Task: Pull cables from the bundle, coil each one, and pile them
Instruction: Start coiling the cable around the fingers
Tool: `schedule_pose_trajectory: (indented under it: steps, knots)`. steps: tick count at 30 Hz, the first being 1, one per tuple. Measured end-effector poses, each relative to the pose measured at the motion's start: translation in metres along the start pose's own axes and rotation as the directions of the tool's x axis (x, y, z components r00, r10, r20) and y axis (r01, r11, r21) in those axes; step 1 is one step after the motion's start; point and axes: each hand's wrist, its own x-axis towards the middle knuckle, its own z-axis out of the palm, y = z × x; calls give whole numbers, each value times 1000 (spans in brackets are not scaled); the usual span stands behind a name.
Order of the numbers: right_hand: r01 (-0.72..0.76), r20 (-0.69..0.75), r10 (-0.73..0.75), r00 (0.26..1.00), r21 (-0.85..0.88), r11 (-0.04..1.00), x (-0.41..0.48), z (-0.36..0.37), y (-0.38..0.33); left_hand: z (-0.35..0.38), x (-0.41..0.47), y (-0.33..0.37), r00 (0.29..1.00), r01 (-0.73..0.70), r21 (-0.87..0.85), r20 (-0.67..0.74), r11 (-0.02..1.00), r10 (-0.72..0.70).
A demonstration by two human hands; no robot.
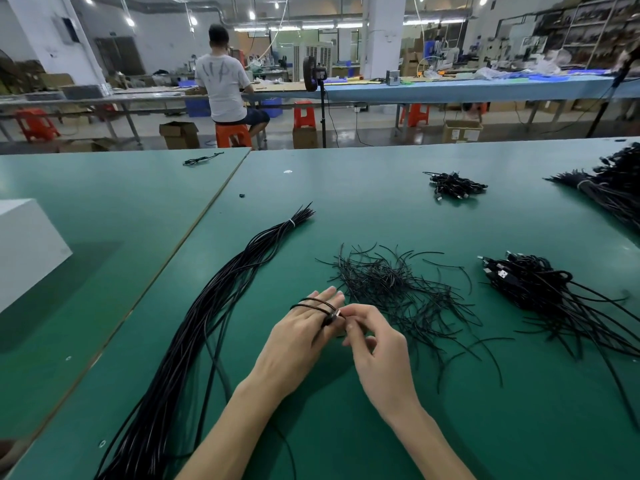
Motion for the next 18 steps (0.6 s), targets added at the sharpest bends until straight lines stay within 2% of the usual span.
schedule_pose_trajectory:
  steps: [3,5,8,10,13,15,18]
  knots:
    - [-25,83,22,996,36,999,0,2,-1,-1,0,-1,988,132,-327,-34,936,-152]
    - [-45,128,43,991,14,999,1,3,0,-6,2,-1,961,211,-566,-28,797,-274]
    - [-4,192,17,981,-68,998,1,5,3,-14,5,-3,929,259,-816,64,518,-364]
    - [67,239,-41,970,-102,993,-1,6,2,-16,6,-3,913,262,-893,106,366,-394]
    - [119,274,-84,958,-112,987,-1,7,1,-16,7,-2,895,286,-924,162,255,-416]
    - [146,268,-109,957,-125,981,-1,7,0,-16,7,-1,890,326,-920,221,216,-398]
    - [156,239,-115,964,-160,975,-2,6,-3,-14,7,3,892,388,-886,291,254,-345]
